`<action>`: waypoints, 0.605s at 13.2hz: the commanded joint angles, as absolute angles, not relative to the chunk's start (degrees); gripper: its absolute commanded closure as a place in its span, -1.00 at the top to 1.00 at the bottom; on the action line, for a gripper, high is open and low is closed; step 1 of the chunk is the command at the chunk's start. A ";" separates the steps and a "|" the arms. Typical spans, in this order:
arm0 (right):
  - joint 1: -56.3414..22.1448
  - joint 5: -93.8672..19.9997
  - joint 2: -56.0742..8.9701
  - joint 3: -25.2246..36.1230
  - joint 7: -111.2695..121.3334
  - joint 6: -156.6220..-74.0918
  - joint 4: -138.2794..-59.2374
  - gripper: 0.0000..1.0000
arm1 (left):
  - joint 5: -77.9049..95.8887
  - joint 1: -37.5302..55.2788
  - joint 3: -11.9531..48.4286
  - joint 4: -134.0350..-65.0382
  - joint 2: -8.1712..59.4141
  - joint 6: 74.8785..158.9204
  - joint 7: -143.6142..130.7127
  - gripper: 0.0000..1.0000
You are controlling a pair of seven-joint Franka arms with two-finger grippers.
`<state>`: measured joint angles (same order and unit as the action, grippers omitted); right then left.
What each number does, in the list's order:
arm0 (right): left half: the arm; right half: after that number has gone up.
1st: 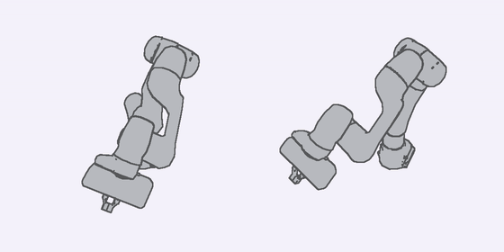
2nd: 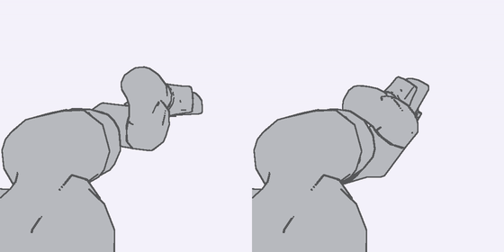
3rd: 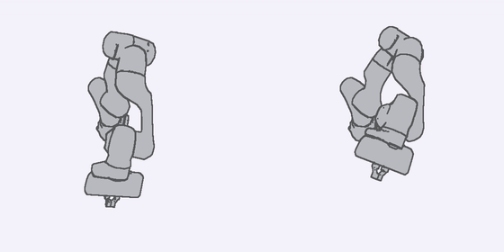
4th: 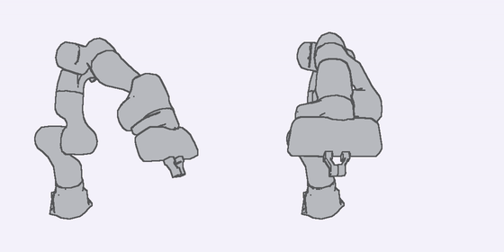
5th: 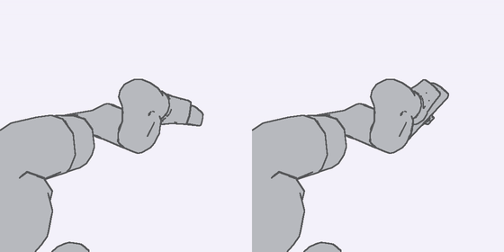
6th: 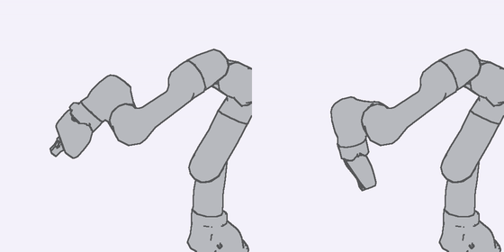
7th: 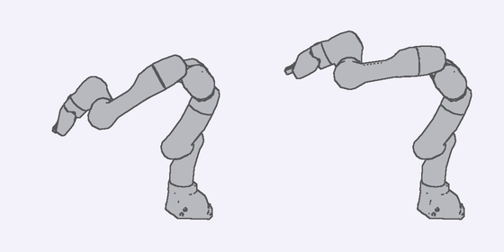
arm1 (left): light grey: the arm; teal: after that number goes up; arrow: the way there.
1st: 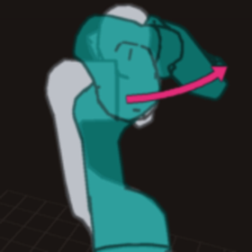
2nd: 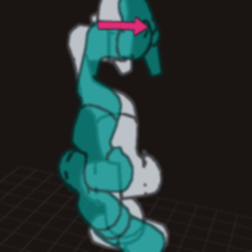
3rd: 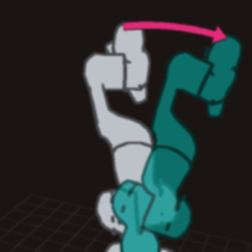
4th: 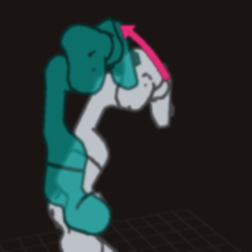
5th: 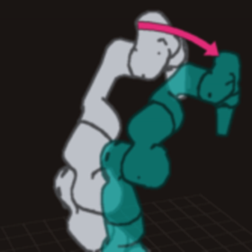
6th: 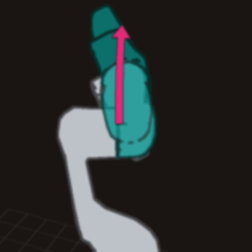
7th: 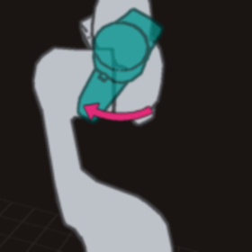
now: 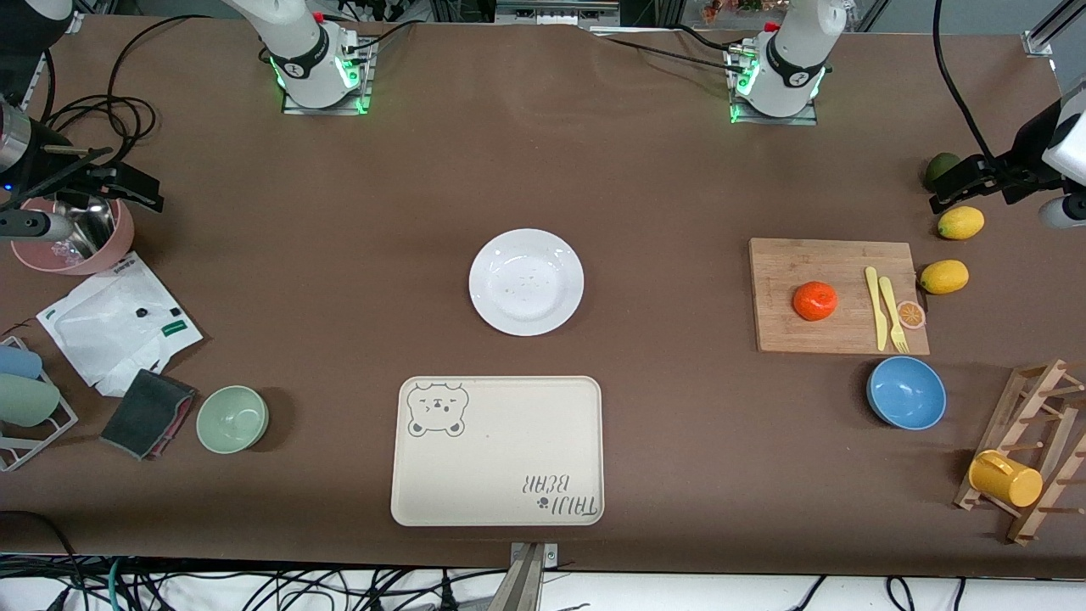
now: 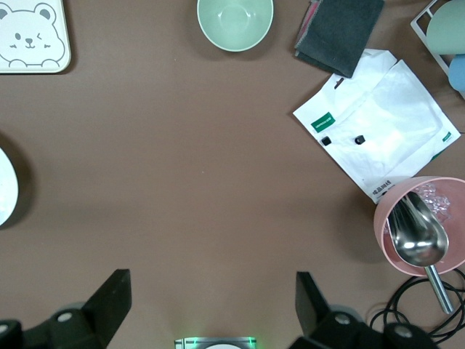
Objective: Place orange and plate with both arms
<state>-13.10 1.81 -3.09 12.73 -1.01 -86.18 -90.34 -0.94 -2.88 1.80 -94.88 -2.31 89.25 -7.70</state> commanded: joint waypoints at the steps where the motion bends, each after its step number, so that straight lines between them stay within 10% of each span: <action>1: -13.18 1.93 -2.55 12.57 -1.67 -85.61 -90.44 1.00 | 0.44 -3.08 1.76 -94.39 -2.11 88.51 -6.59 1.00; 8: -13.18 1.93 -2.55 12.66 -1.58 -85.61 -90.44 1.00 | 0.35 -2.99 1.85 -94.39 -0.09 88.51 -6.68 1.00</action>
